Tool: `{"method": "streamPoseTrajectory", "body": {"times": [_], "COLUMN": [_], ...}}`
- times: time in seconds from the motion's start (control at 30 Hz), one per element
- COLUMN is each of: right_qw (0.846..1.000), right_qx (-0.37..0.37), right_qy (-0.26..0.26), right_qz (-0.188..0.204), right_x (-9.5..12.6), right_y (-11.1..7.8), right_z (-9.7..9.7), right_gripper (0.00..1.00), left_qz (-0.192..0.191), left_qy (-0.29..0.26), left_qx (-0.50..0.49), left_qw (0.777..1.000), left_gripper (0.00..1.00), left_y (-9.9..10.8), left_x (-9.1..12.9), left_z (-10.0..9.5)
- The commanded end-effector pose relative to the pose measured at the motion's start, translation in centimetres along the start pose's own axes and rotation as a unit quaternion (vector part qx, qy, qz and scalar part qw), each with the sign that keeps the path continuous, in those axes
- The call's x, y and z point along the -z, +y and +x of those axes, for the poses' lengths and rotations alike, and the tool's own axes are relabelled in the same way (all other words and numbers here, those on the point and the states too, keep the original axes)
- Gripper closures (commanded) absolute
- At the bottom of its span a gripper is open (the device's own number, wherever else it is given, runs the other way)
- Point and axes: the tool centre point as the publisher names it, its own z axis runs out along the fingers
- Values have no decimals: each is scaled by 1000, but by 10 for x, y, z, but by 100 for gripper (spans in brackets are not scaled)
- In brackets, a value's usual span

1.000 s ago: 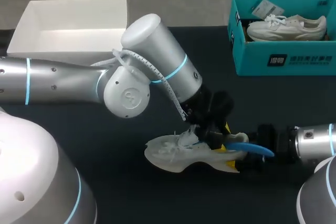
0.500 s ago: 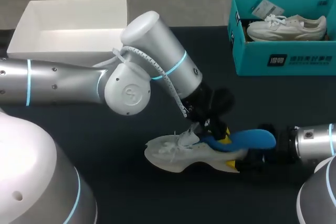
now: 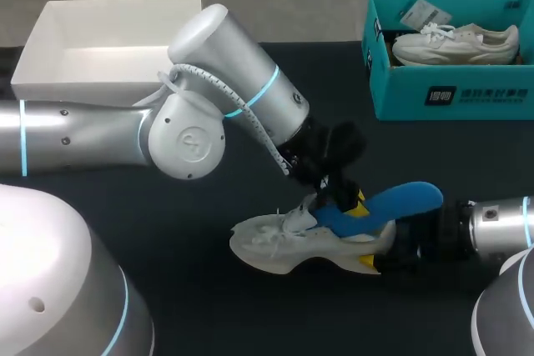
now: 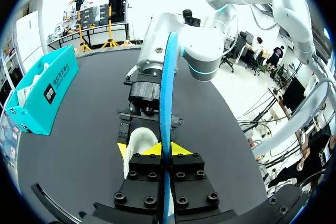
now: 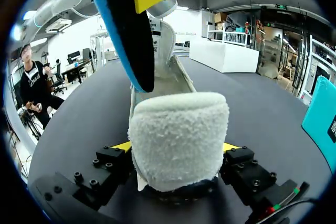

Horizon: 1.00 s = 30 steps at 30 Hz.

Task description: Take the shoe out of the shoebox, open the shoe tongue, remove and reinsert the insole, then place the shoe into the shoebox

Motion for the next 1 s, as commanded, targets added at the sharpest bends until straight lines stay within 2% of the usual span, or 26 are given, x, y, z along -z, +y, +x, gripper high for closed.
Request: {"method": "streamPoseTrajectory", "body": {"times": [0.03,0.2,0.4,0.63,0.7,1.0], "right_qw": [1000,1000,1000,1000,1000,1000], "right_qx": [0,0,0,0,0,0], "right_qy": [-2,-2,-2,-2,-2,-2], "right_qz": [2,2,2,2,2,2], "right_x": [-2,-2,-2,-2,-2,-2], "right_y": [-1,-1,-1,-1,-1,-1], "right_z": [1,1,1,1,1,1], "right_gripper": [100,100,100,100,100,100], "left_qz": [12,23,57,94,120,120], "left_qy": [-1,-6,-3,5,28,28], "left_qx": [9,20,28,33,31,31], "left_qw": [1000,1000,998,995,992,992], "left_gripper": [100,100,100,100,100,100], "left_y": [-2,-12,-28,-59,-72,-72], "left_x": [14,28,36,42,45,45], "left_z": [9,13,14,19,24,24]}}
